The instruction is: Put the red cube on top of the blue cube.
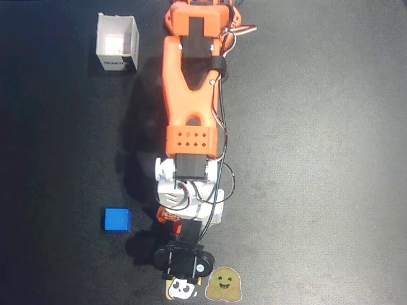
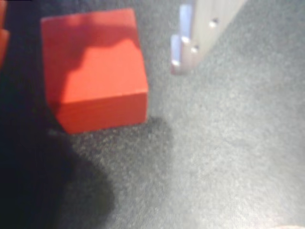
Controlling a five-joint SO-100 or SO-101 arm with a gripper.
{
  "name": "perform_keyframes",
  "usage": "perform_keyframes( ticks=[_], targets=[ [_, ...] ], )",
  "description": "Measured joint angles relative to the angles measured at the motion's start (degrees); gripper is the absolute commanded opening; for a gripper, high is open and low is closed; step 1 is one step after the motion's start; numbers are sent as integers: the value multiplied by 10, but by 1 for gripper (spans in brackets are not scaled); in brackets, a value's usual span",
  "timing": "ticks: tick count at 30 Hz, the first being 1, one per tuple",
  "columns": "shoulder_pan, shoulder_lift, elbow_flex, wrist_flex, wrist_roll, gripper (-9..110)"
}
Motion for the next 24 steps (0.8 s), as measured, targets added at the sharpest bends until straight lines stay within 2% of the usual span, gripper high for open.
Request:
perform_keyframes(
  ticks=[15,22,24],
  targets=[
    [0,-1,60,-39,0,25],
    [0,-1,69,-42,5,15],
    [0,-1,74,-42,7,8]
  ],
)
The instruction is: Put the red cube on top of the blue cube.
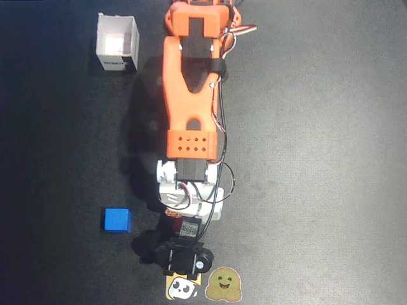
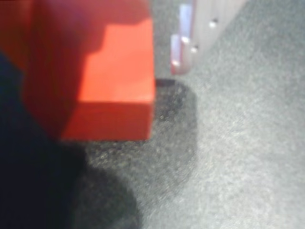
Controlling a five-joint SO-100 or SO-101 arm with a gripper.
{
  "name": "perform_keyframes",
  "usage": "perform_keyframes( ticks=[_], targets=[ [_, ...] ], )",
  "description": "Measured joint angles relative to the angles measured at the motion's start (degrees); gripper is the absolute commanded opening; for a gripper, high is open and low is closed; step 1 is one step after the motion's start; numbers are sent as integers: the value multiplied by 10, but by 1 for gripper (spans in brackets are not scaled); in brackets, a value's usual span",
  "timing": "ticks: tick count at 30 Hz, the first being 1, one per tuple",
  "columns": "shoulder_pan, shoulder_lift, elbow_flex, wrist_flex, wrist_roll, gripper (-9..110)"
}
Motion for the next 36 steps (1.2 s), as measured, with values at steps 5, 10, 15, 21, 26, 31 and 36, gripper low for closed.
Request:
perform_keyframes(
  ticks=[5,10,15,21,26,31,36],
  targets=[
    [1,2,8,-1,7,2],
    [1,11,25,-13,10,2],
    [6,23,38,-15,19,2],
    [10,43,39,-15,19,2],
    [14,75,39,-8,19,2],
    [20,93,38,13,19,2],
    [46,116,38,34,19,2]
  ],
)
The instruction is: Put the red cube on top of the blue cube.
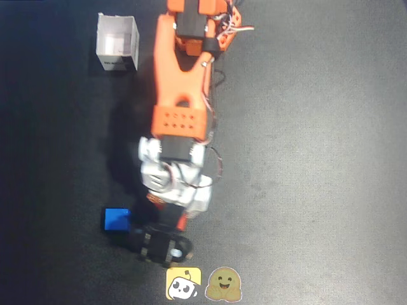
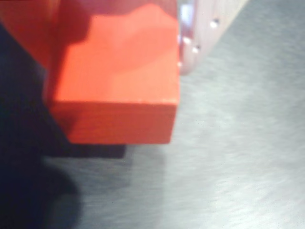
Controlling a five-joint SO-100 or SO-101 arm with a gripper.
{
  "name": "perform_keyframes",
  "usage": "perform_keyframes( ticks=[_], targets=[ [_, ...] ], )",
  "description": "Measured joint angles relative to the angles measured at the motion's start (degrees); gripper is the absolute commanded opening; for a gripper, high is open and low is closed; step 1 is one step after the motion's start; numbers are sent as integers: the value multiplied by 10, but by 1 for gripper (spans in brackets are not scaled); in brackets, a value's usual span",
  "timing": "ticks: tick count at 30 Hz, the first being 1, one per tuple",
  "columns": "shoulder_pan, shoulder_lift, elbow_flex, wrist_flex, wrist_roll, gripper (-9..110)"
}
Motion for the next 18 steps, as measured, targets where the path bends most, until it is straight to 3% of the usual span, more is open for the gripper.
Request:
perform_keyframes(
  ticks=[18],
  targets=[
    [112,50,0,48,0,2]
  ],
)
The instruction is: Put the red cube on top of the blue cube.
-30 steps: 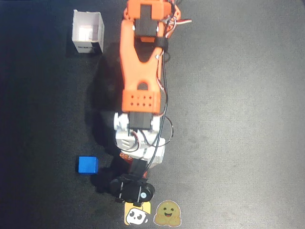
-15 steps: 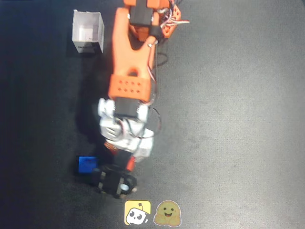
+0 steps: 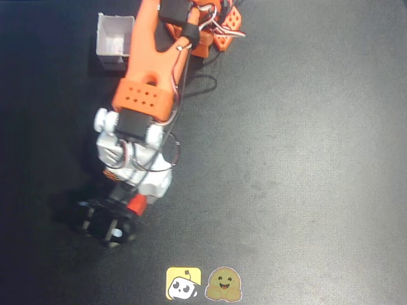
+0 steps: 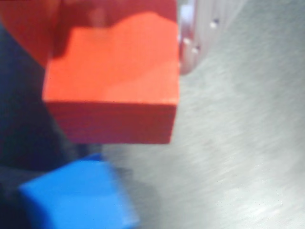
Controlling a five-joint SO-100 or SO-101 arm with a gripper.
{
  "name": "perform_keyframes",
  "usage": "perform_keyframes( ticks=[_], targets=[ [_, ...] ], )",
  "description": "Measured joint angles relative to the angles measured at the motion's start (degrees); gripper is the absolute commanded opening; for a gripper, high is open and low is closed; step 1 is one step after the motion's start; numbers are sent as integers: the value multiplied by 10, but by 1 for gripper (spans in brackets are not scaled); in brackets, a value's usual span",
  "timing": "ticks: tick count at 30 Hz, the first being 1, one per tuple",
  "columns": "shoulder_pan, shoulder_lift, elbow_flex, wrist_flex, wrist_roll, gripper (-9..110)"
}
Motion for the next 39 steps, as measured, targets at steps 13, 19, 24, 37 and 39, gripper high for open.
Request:
perform_keyframes(
  ticks=[13,19,24,37,39],
  targets=[
    [47,-25,-52,0,-9,2],
    [46,-43,-61,-11,-10,2],
    [47,-62,-80,-14,-18,2],
    [32,-96,-91,-32,-26,2],
    [31,-97,-91,-33,-26,2]
  ],
)
